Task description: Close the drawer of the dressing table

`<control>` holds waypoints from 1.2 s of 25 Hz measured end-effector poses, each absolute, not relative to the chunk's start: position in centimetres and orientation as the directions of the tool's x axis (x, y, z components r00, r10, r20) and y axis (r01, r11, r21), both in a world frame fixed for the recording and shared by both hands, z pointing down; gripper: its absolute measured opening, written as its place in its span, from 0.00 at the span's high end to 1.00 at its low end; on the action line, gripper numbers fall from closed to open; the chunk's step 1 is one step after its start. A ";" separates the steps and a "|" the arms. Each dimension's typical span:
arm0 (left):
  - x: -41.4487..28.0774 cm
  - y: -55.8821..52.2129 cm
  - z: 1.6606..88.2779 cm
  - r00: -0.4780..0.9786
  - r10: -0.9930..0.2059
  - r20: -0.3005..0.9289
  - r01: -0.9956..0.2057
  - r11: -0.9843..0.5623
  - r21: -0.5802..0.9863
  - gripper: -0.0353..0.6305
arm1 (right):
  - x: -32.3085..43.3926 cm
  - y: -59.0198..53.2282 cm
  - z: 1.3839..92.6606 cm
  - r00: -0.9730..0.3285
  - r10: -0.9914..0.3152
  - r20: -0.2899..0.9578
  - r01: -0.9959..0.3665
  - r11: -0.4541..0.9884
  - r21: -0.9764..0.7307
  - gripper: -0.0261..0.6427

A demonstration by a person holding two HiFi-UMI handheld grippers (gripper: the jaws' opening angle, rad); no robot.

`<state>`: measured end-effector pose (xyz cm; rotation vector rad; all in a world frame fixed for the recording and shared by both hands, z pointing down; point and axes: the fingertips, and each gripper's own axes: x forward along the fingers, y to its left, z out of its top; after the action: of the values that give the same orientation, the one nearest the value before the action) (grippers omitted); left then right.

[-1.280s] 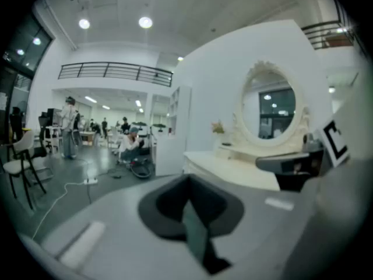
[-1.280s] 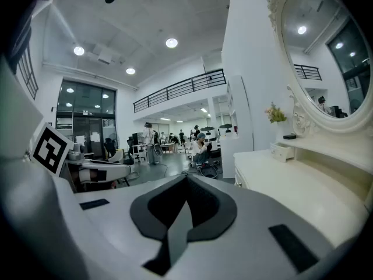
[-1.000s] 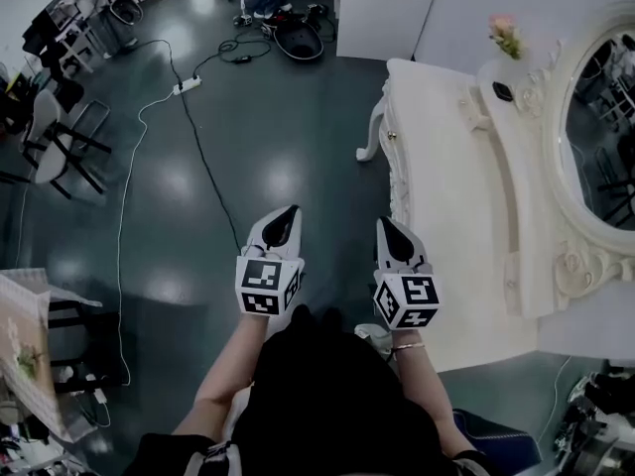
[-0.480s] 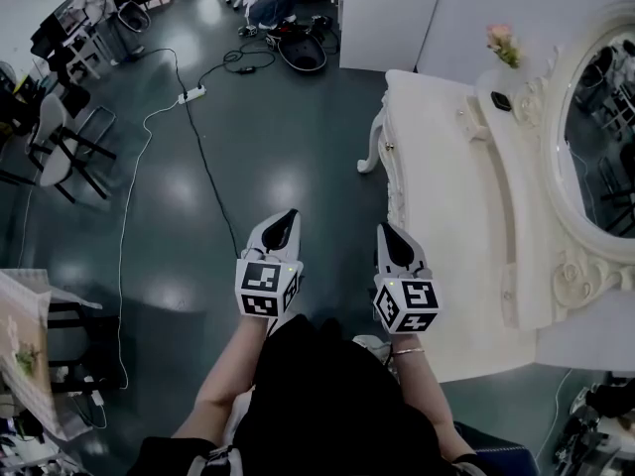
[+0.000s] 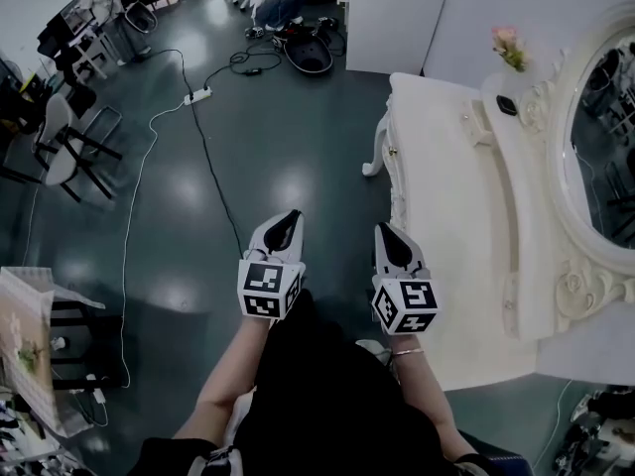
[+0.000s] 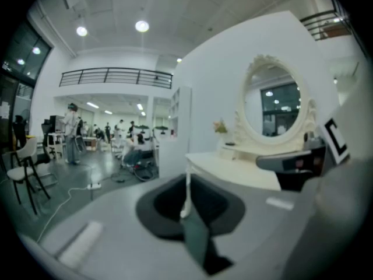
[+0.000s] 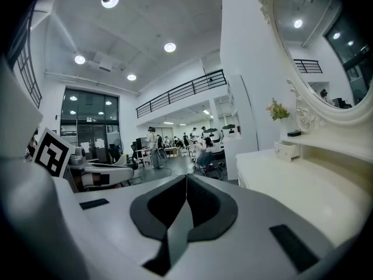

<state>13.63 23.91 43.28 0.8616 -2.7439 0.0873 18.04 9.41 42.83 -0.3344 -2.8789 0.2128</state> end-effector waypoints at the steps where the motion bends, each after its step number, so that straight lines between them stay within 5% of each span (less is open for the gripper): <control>1: 13.3 23.9 43.3 -0.788 -0.554 0.268 -0.569 0.822 0.024 0.90 | 17.7 9.4 42.9 -0.946 0.243 0.216 0.208 0.963 -0.172 0.95; 9: 7.9 23.7 44.7 -0.762 -0.576 0.296 -0.590 0.806 0.049 0.77 | 13.4 9.4 44.3 -0.943 0.224 0.245 0.182 0.966 -0.183 0.95; 30: -13.8 24.8 46.2 -0.677 -0.669 0.306 -0.677 0.729 0.098 0.72 | -7.2 10.5 45.1 -0.949 0.106 0.297 0.062 0.986 -0.155 0.95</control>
<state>-13.81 24.76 46.15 1.0489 -2.6126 0.0329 -7.16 10.51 45.07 -0.1225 -2.8218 0.2061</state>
